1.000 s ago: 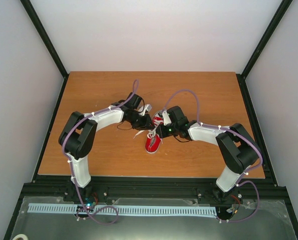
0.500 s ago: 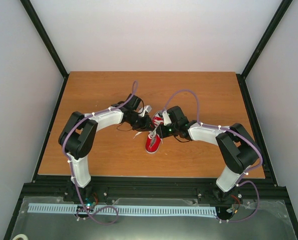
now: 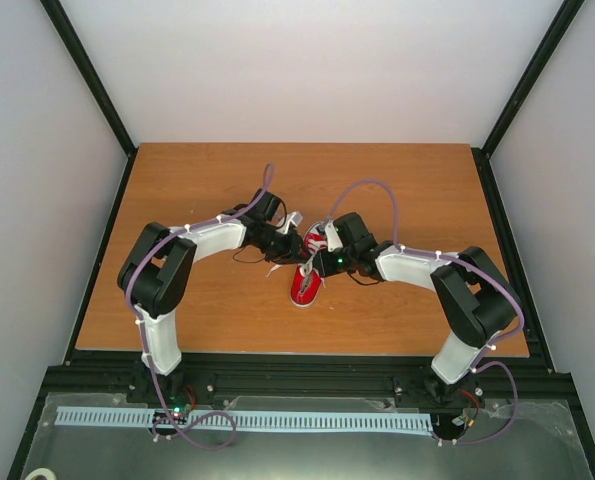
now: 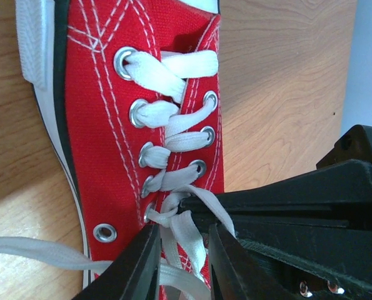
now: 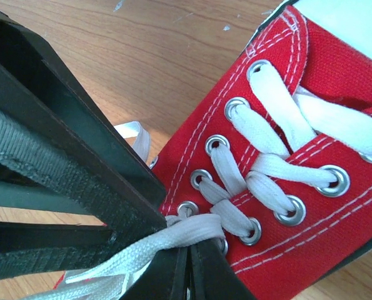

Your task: Tie the shoes

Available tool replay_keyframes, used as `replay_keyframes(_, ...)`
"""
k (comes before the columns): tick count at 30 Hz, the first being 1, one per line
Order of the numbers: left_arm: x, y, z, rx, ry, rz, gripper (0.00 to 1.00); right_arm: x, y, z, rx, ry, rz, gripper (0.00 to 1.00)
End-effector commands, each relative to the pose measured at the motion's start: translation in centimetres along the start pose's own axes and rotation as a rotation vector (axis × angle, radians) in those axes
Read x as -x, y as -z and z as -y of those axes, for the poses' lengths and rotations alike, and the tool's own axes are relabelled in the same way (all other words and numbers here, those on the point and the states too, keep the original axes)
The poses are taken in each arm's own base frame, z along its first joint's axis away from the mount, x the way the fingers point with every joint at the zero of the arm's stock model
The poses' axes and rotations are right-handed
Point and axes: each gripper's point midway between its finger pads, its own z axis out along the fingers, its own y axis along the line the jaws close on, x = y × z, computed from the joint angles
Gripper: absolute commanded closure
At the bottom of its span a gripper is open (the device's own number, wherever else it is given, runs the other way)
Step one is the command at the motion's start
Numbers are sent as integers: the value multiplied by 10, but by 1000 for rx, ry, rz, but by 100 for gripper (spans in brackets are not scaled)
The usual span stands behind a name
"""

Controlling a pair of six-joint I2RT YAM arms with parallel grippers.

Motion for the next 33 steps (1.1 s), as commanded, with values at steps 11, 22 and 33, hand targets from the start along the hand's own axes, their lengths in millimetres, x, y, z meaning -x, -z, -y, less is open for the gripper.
replay_keyframes(11, -5, -9, -2, -10, 22, -38, 87, 7, 3, -5, 10, 13, 26, 97)
replay_keyframes(22, -4, -4, -1, 8, 46, -22, 74, 10, 4, -4, -1, 12, 40, 97)
replay_keyframes(33, -7, -6, 2, -17, 53, -42, 68, 13, 2, -10, 31, -7, 46, 97)
